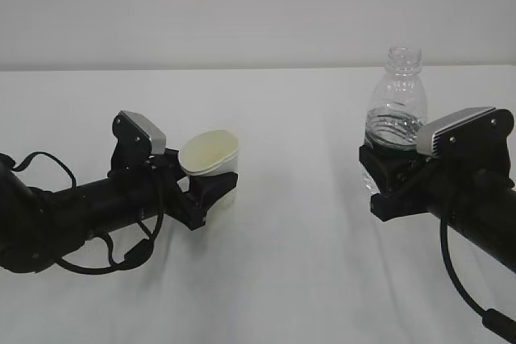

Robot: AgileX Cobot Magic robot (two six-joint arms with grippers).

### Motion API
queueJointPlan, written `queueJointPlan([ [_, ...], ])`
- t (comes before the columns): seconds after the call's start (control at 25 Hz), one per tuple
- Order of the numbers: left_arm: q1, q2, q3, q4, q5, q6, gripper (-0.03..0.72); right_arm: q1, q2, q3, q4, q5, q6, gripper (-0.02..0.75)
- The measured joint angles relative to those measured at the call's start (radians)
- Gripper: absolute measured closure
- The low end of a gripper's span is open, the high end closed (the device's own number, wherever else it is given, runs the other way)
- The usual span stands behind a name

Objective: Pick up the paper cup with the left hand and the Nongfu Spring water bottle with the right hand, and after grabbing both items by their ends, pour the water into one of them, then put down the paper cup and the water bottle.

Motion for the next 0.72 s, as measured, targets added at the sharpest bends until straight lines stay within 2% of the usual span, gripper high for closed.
queueJointPlan([
  [0.24,0.000,-0.043,0.000,0.079,0.000,-0.068,0.217,0.000,0.000,0.000,0.012,0.000,-0.001,0.324],
  [0.52,0.000,-0.049,-0.006,0.242,0.000,-0.142,0.217,0.000,0.000,0.000,0.016,0.000,-0.001,0.325],
  [0.72,0.000,-0.049,-0.059,0.369,0.000,-0.252,0.217,0.000,0.000,0.016,0.018,0.000,-0.009,0.325],
])
